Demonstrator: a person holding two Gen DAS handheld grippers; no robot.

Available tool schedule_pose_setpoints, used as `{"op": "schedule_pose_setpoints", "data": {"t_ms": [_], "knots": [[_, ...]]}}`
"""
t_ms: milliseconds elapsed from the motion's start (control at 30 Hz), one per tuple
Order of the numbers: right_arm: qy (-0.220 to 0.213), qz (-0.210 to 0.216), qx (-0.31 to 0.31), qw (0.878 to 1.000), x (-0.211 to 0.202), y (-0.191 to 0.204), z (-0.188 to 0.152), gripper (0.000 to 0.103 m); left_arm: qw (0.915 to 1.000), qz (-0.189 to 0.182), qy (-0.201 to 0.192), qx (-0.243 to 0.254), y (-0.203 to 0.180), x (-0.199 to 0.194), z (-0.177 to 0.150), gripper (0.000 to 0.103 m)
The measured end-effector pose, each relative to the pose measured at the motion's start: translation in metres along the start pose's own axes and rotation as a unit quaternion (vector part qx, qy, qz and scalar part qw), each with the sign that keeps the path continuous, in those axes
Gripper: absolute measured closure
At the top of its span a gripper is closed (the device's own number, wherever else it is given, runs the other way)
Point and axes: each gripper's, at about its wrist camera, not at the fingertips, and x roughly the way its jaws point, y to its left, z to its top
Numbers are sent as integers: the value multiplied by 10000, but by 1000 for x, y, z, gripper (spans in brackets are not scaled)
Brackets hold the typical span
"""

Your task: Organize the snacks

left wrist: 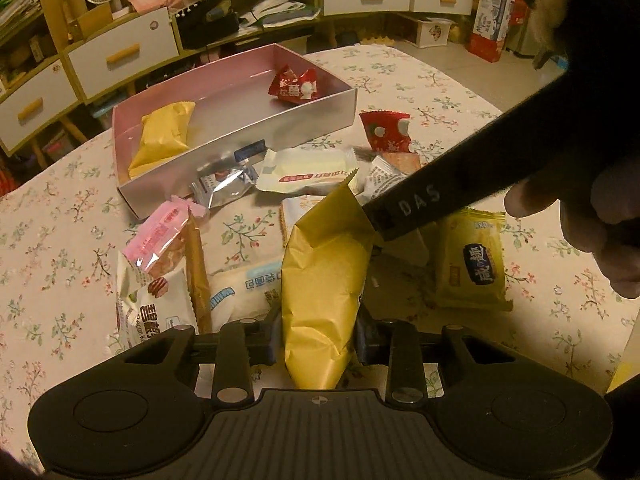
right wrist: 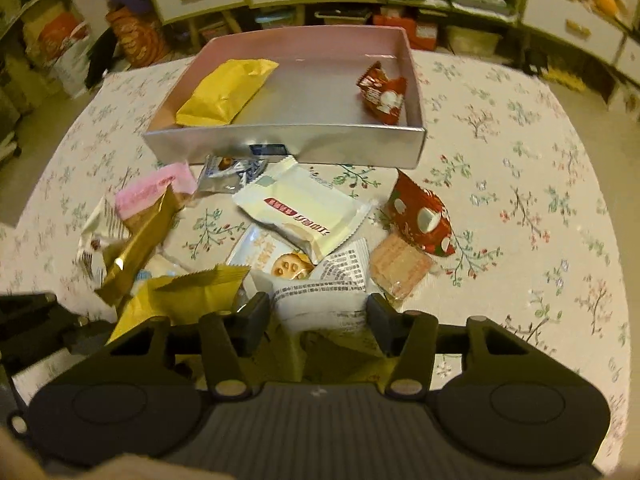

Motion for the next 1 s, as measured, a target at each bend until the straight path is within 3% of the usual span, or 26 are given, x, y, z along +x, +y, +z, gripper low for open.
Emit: {"op": "schedule_pose_setpoints", "data": {"t_ms": [200, 433, 533, 600, 667, 733, 800, 900, 1000], "knots": [[-215, -71, -626, 9978, -12, 10, -3, 74, 10000, -34, -45, -35, 0, -8, -1, 73], [-76, -3, -1239, 9923, -21, 15, -9, 78, 9998, -65, 95, -161, 4, -13, -5, 73], [-4, -13, -884, 9961, -24, 4, -8, 63, 9996, -37, 169, -217, 6, -12, -8, 73], [20, 80, -617, 9981, -27, -4, -6, 45, 9995, -10, 205, -246, 7, -12, -9, 73], [-26, 104, -670, 9977, -33, -6, -6, 46, 9994, -11, 219, -260, 8, -12, -11, 73], [-194, 75, -1112, 9936, -44, -5, -8, 42, 9994, -12, 222, -252, 9, -14, -13, 73], [-263, 119, -1685, 9853, -54, -5, -15, 28, 9994, -37, 230, -262, 9, -16, -16, 73], [-372, 225, -2587, 9650, -61, -4, -29, 29, 9993, -86, 267, -260, 10, -17, -21, 72], [-221, 161, -3358, 9415, -57, 0, -39, 31, 9989, -178, 337, -275, 10, -17, -25, 72]]}}
